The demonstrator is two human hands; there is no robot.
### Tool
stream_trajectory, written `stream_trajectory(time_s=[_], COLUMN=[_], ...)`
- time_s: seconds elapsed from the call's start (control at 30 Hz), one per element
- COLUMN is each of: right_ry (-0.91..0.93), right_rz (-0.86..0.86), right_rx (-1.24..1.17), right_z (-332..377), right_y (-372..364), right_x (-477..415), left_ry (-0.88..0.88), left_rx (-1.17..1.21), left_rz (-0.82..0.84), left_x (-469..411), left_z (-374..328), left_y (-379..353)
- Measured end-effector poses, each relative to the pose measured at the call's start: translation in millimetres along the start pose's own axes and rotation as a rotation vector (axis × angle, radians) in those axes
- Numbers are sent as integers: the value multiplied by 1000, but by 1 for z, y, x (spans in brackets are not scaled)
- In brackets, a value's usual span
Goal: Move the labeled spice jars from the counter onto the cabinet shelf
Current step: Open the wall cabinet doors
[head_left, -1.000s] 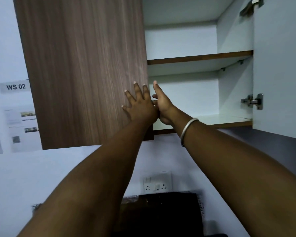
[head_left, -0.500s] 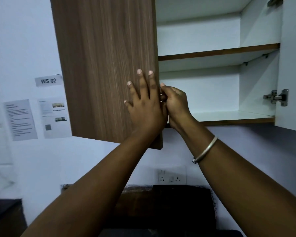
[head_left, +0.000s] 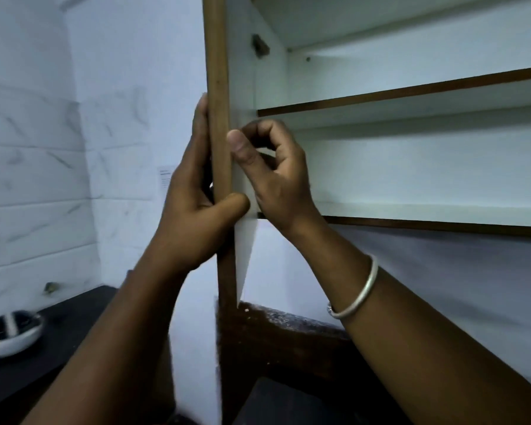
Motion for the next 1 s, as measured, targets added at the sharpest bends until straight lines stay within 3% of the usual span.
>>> stream_trajectory(time_s=[0.2,0.3,0.57,0.7,0.83,1.0], right_ry=[236,239,239,275,311,320], right_rz=[-67,-85,-134,-75,39,64], right_rx=[176,241,325,340,324,203], right_z=[-16,-26,-43,-55,-65,-57], right_y=[-92,-127,-181,-190,-188,-169], right_x=[24,32,47,52,58,60], left_ry=[144,220,390,401,290,-234], left_rx=[-12,-10,11,-31,-162,-521], left_rz=[-51,-160,-231,-294,-363,-402], left_x=[-16,-18,-29,-32,-28,-19], left_z=[28,42,75,90,95,72], left_y=[78,104,146,162,169,148])
Point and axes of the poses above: each hand's wrist, its own x-axis away from the middle knuckle, its own y-axis out of the back of the hand, z = x × y, the point moved 2 cm from there along -x, towards the middle knuckle, and after that the axes turned 15 degrees about -z, right-handed, at the moved point
